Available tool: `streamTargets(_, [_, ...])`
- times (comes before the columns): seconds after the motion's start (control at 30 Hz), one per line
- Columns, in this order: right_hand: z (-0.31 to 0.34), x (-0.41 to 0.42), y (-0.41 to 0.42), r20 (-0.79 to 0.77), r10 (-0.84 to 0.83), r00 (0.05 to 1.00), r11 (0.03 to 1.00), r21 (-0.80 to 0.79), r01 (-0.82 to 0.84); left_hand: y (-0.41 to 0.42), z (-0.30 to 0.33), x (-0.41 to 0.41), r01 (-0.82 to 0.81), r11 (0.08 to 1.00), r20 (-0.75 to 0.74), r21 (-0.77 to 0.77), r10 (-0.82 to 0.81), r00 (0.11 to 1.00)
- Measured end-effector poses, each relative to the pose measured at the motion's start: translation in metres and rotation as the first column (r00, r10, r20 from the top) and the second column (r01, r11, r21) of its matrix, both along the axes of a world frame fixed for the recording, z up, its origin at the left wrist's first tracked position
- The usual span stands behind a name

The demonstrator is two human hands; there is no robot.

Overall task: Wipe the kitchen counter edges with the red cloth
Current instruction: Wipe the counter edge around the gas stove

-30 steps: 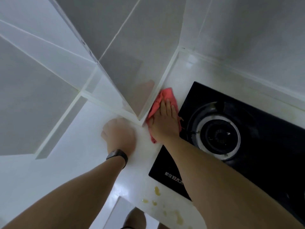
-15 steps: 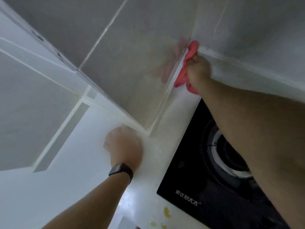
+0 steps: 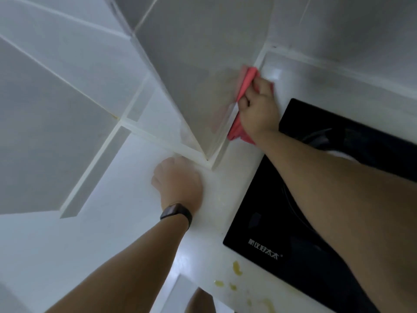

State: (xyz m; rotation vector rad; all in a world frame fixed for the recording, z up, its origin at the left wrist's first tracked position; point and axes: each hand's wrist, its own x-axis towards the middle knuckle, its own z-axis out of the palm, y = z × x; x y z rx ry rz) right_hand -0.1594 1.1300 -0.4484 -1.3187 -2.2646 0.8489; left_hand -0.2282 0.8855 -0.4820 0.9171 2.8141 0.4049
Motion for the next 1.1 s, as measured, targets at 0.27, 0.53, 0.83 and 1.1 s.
streamTargets(0.27, [0.005, 0.033, -0.152, -0.029, 0.093, 0.995, 0.986, -0.137, -0.096, -0.001, 0.020, -0.004, 0.035, 0.999, 0.136, 0.012, -0.036, 0.990])
streamTargets(0.53, [0.040, 0.079, -0.247, -0.090, 0.092, 0.992, 0.936, -0.331, -0.117, -0.085, 0.098, -0.006, -0.113, 0.933, 0.444, 0.341, -0.054, 0.894])
streamTargets(0.83, [0.013, 0.032, -0.293, 0.524, 0.325, 0.787, 0.936, -0.062, -0.346, -0.217, 0.100, -0.019, -0.075, 0.968, 0.493, 0.241, -0.056, 0.868])
streamTargets(1.1, [-0.015, 0.010, -0.357, 0.548, 0.390, 0.740, 0.890, -0.018, -0.456, -0.242, 0.083, -0.035, 0.010, 0.977, 0.463, 0.212, -0.109, 0.880])
